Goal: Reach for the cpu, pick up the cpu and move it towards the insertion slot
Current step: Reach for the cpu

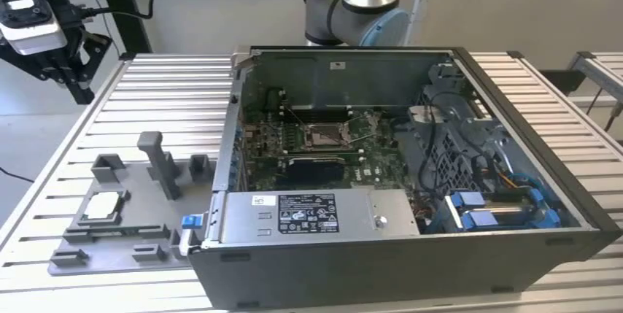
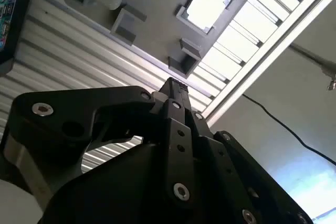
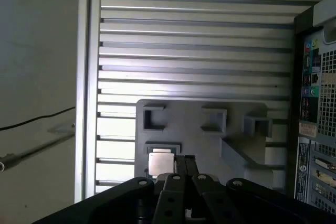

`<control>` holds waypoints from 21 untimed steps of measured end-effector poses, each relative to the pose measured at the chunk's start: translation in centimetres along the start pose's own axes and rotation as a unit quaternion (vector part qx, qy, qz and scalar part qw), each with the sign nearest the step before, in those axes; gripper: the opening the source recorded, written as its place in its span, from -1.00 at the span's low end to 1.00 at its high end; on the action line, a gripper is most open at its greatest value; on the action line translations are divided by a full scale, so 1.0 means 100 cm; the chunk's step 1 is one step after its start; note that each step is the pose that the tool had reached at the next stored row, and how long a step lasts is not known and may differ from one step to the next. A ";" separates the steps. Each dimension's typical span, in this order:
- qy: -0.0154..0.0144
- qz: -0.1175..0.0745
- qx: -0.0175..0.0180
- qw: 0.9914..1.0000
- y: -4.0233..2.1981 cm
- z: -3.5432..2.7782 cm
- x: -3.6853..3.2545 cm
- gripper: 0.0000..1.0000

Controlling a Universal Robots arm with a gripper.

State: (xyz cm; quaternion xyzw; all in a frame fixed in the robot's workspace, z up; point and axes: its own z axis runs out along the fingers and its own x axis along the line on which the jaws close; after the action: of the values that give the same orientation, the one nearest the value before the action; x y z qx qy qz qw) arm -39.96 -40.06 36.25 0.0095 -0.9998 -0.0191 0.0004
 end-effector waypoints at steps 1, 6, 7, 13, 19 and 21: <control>0.000 0.000 0.000 1.000 0.0000 0.0000 0.0000 -1.00; 0.000 0.000 0.000 1.000 -0.0021 0.0002 0.0007 -1.00; 0.000 0.000 0.000 1.000 -0.0072 0.0005 0.0017 -1.00; 0.000 0.000 0.000 1.000 -0.0268 0.0028 0.0056 -1.00; 0.000 0.000 0.000 1.000 -0.0359 0.0052 0.0129 -1.00; 0.000 0.000 0.000 1.000 -0.0359 0.0054 0.0134 -1.00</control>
State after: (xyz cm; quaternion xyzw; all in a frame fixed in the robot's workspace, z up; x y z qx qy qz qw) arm -41.23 -43.65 35.57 0.0096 -0.9998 -0.0191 0.0003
